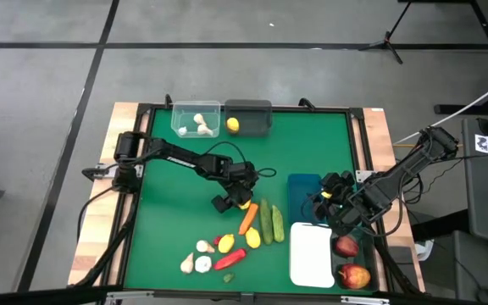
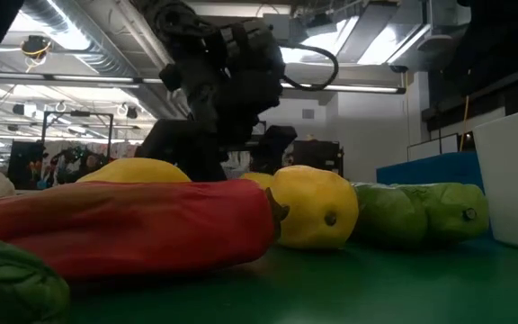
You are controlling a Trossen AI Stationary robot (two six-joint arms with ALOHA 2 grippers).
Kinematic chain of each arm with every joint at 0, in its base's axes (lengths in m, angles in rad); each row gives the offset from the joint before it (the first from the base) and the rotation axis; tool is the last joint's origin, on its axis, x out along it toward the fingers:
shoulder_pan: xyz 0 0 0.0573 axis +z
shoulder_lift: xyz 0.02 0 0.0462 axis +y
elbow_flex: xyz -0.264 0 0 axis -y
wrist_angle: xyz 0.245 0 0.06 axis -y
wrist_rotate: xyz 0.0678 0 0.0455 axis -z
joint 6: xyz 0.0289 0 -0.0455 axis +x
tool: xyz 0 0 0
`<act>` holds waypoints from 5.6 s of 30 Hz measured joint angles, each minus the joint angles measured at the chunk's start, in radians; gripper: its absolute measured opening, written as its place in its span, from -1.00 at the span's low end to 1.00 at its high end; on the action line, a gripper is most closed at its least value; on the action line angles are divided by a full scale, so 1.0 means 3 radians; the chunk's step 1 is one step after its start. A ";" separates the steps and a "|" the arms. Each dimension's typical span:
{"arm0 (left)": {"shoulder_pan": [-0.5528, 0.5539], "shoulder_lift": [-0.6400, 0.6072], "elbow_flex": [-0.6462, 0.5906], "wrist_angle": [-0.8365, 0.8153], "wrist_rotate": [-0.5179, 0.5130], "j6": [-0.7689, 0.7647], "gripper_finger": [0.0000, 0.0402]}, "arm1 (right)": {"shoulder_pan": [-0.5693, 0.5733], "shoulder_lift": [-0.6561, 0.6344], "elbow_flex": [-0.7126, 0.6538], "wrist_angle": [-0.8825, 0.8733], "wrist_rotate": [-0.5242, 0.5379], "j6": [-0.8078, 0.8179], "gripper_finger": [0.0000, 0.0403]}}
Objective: Sort produce into baskets
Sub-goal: Put the yellow lemon into the top black bin
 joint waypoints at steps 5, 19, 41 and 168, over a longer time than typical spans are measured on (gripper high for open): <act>0.0011 0.0002 0.0000 -0.0002 0.0001 -0.0118 0.59 | 0.0001 0.0001 0.0000 -0.0002 0.0003 0.0001 0.44; 0.0004 -0.0005 0.0000 0.0000 -0.0079 -0.0292 0.23 | 0.0001 0.0000 0.0000 -0.0003 0.0002 0.0000 0.44; 0.1574 -0.0777 0.0004 0.1005 -0.1445 -0.1798 0.18 | 0.0001 0.0000 0.0000 -0.0007 0.0033 -0.0008 0.44; -0.2071 -0.0218 -0.0005 -0.0550 -0.2488 -0.6161 0.51 | 0.0000 0.0001 0.0000 0.0090 0.0418 -0.0127 0.44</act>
